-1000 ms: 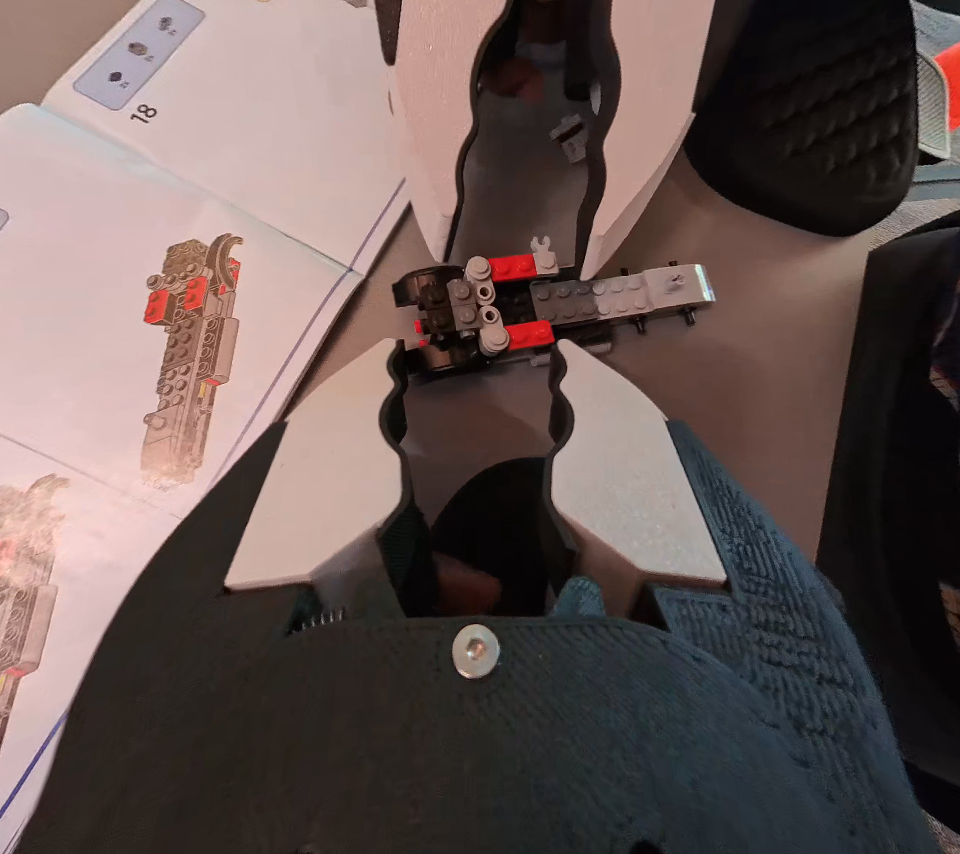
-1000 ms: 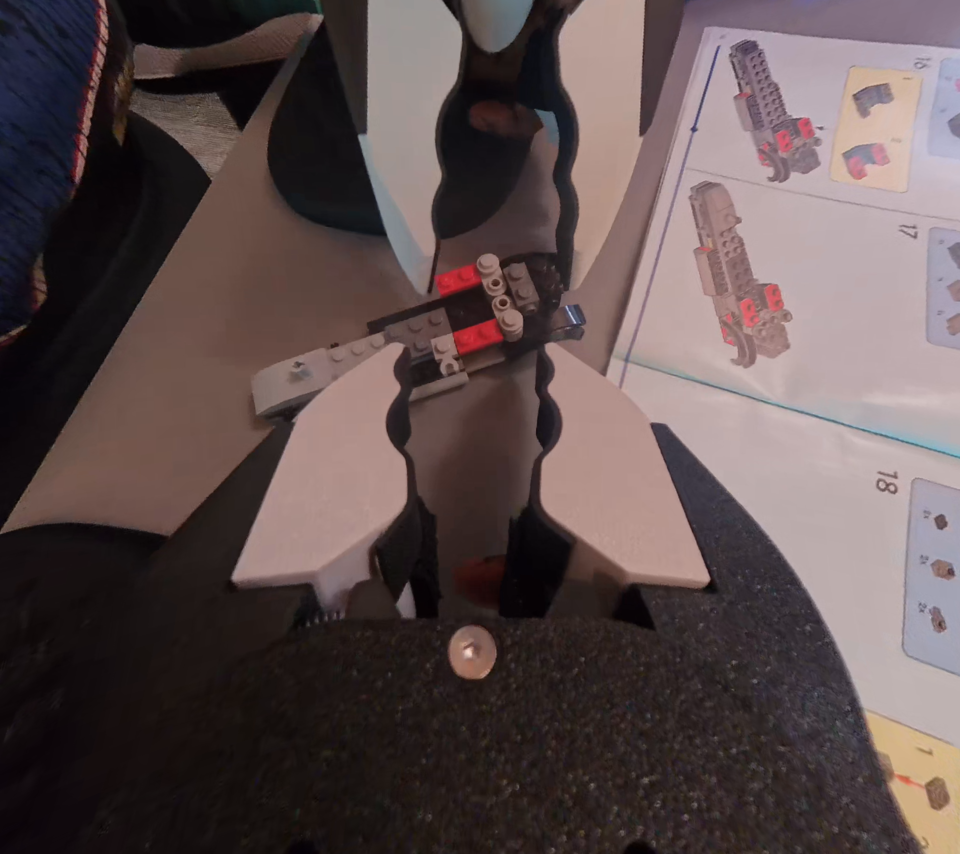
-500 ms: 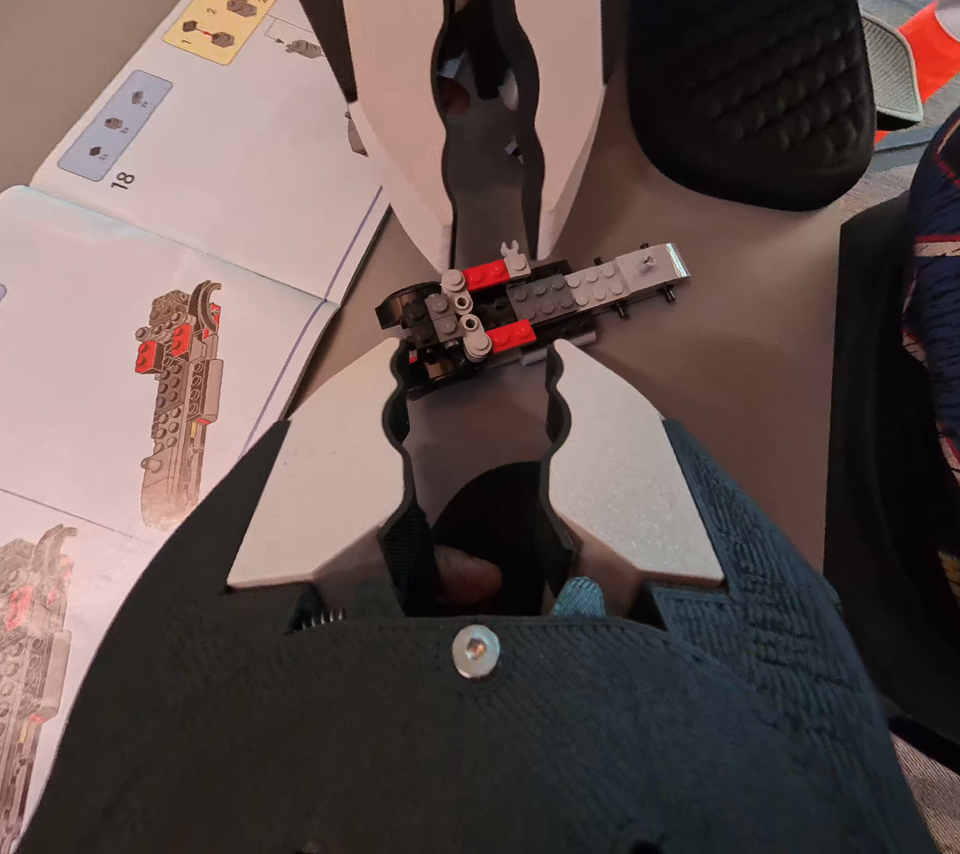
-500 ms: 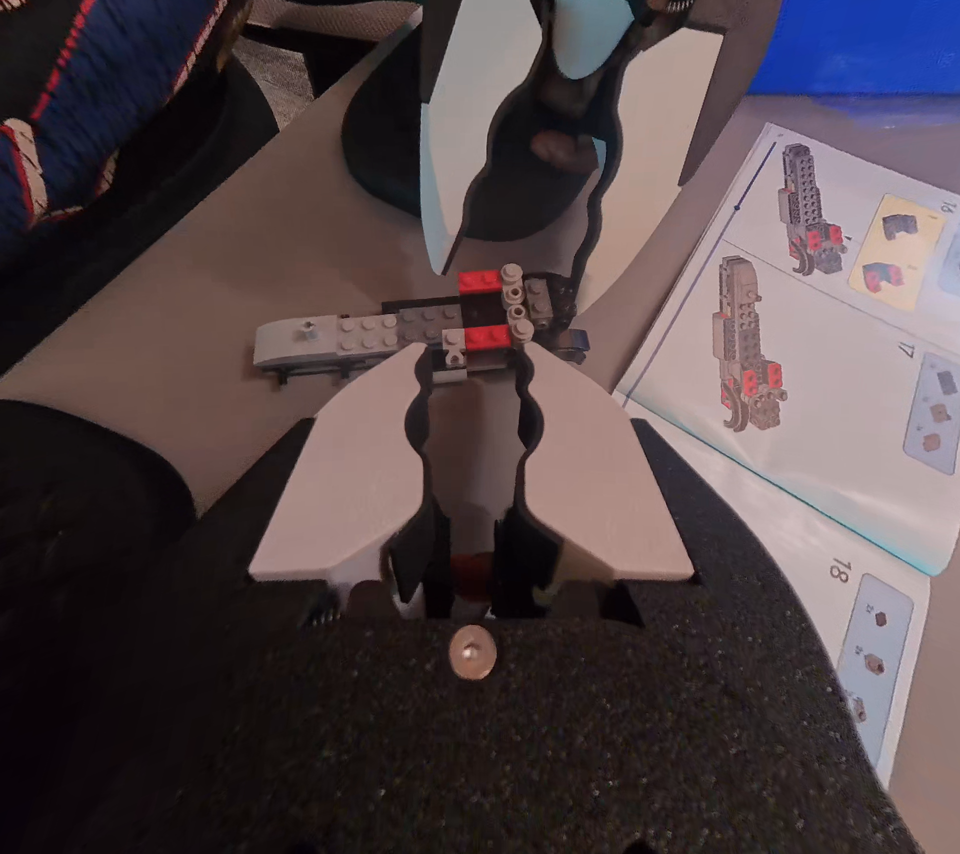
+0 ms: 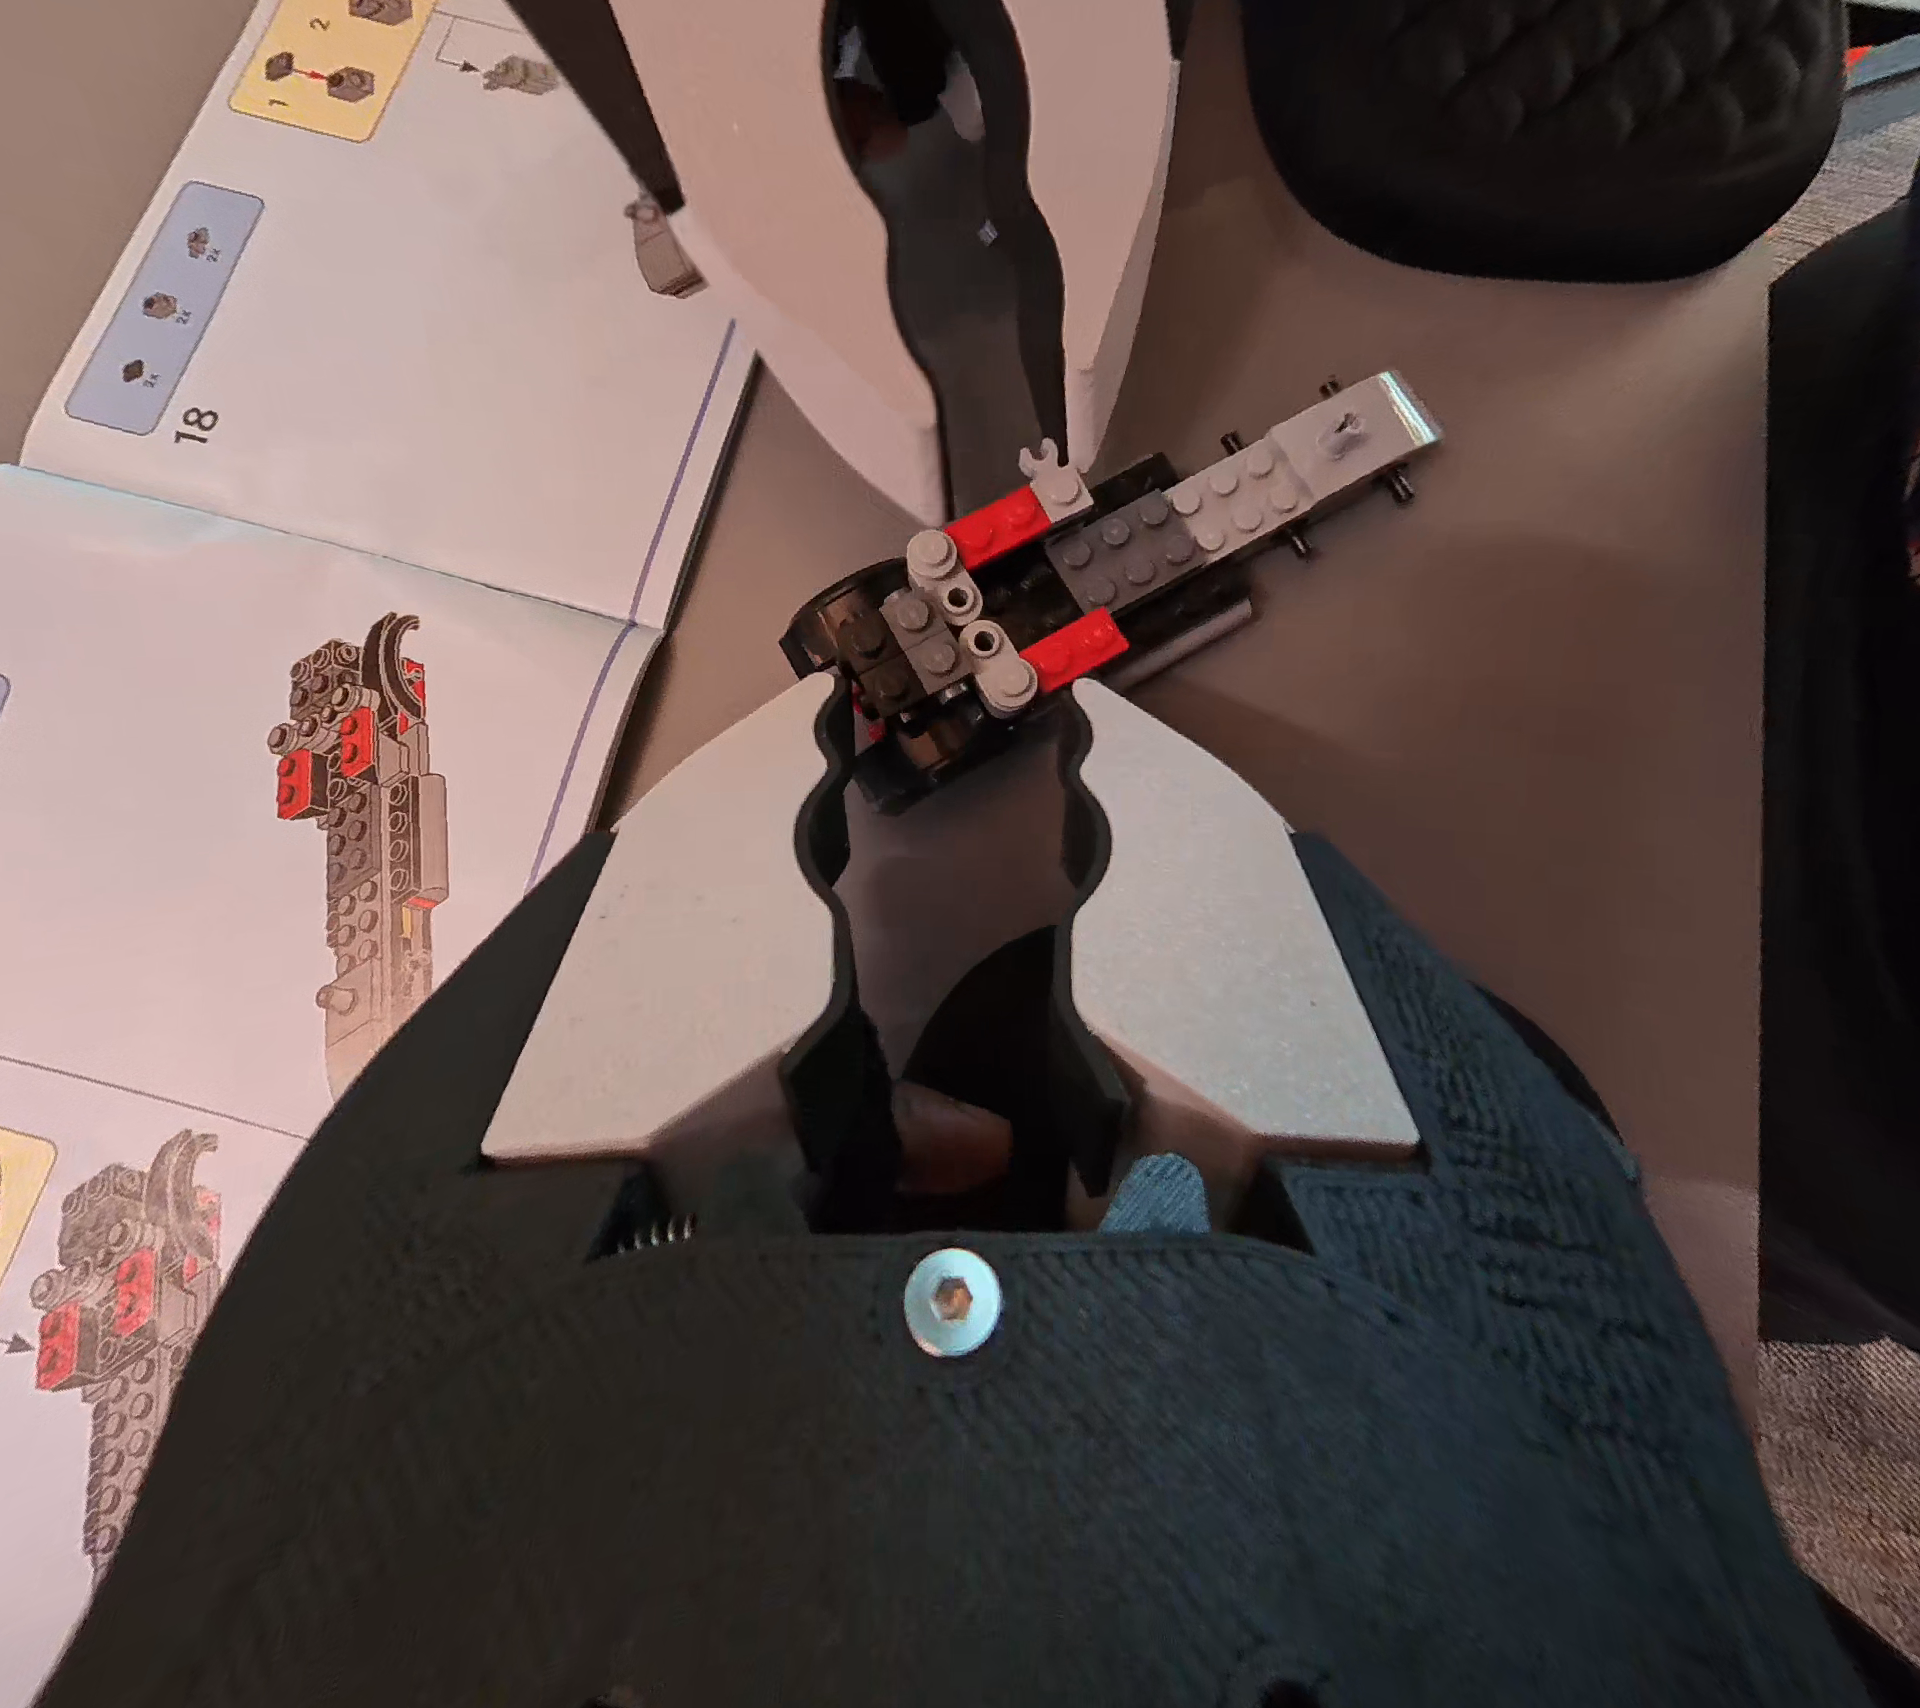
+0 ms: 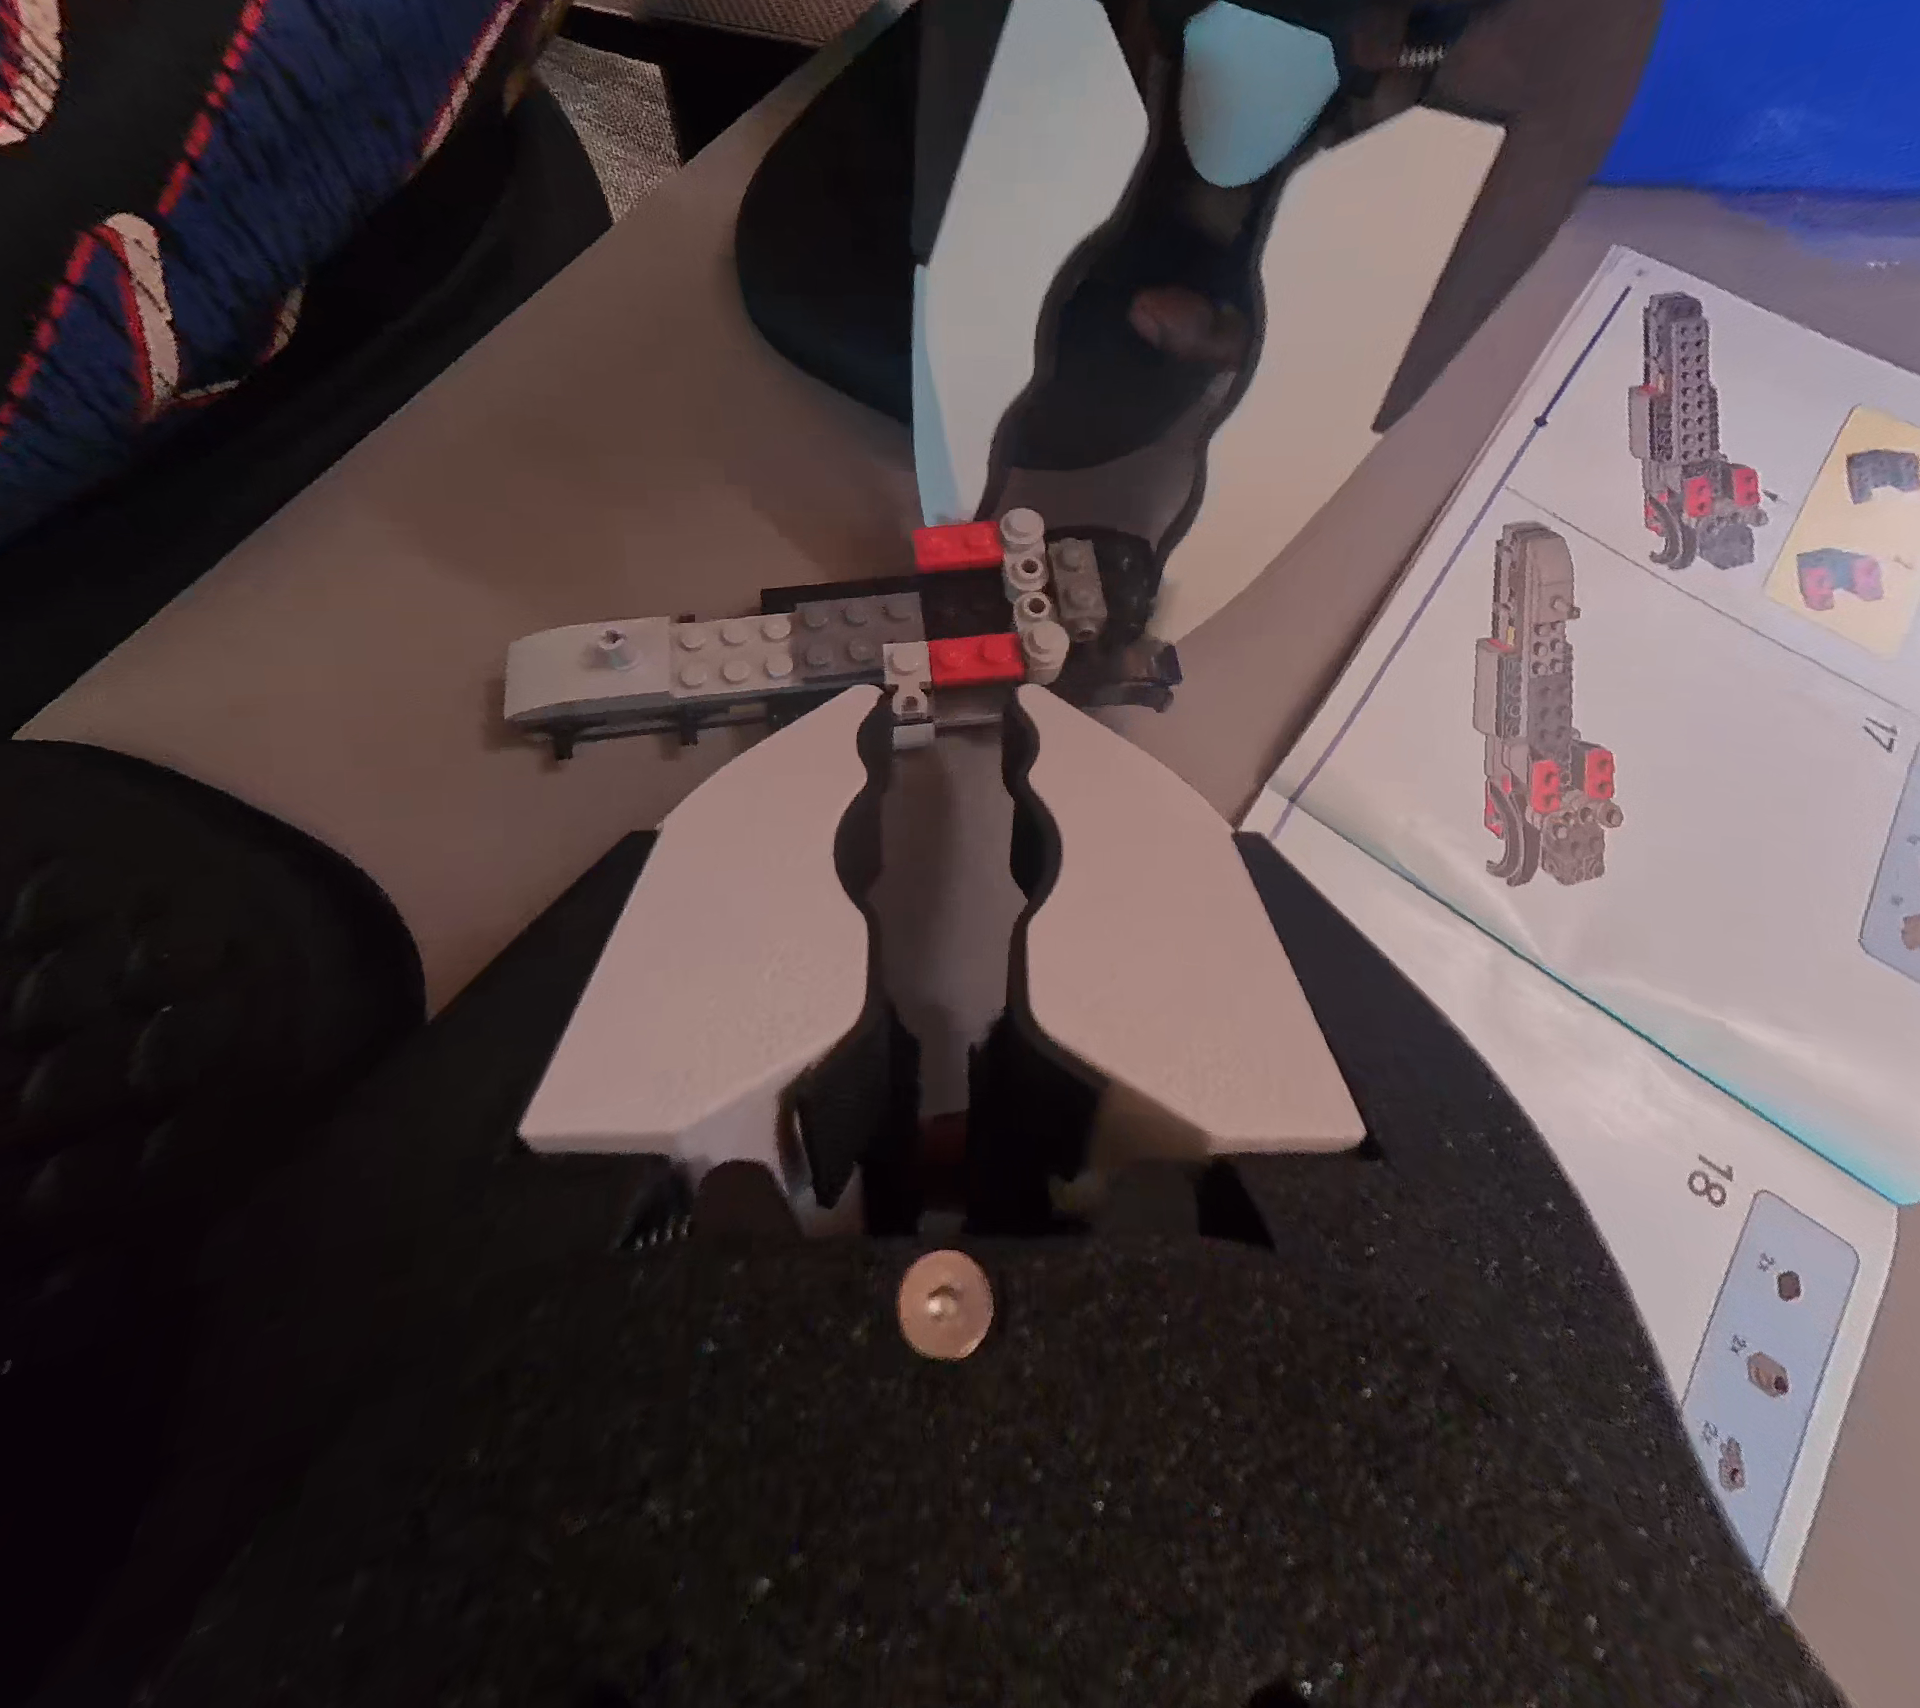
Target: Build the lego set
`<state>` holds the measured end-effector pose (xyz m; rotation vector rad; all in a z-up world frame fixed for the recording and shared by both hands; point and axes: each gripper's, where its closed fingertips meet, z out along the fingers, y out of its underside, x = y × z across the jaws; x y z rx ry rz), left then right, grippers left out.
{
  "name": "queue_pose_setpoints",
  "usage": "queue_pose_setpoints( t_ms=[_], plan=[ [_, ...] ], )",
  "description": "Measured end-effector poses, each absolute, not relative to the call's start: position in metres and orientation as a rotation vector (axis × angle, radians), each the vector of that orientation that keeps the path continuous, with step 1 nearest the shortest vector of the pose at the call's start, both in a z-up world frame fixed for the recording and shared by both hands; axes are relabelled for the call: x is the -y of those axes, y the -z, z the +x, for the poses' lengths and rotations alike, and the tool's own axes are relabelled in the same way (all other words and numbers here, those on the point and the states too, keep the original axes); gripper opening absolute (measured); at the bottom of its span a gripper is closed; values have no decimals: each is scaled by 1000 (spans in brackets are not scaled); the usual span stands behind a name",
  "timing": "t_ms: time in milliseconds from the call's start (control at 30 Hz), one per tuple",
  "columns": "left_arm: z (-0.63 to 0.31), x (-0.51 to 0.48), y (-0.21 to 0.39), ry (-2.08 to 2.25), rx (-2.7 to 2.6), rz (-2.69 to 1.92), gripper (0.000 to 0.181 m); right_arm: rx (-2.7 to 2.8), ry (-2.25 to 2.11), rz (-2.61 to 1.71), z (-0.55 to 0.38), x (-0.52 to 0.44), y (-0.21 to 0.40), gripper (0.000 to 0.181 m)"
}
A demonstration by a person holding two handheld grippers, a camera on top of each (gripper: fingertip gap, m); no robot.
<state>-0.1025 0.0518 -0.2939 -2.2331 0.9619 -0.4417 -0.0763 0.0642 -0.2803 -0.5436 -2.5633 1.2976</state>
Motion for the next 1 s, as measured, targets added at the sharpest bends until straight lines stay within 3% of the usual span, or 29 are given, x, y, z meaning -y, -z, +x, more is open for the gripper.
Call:
queue_pose_setpoints(
  t_ms=[1000],
  plan=[
    [-100,-50,295,371,-1028,-2191,35,2582,-1307,-374,-74,-60,277,21]
  ],
)
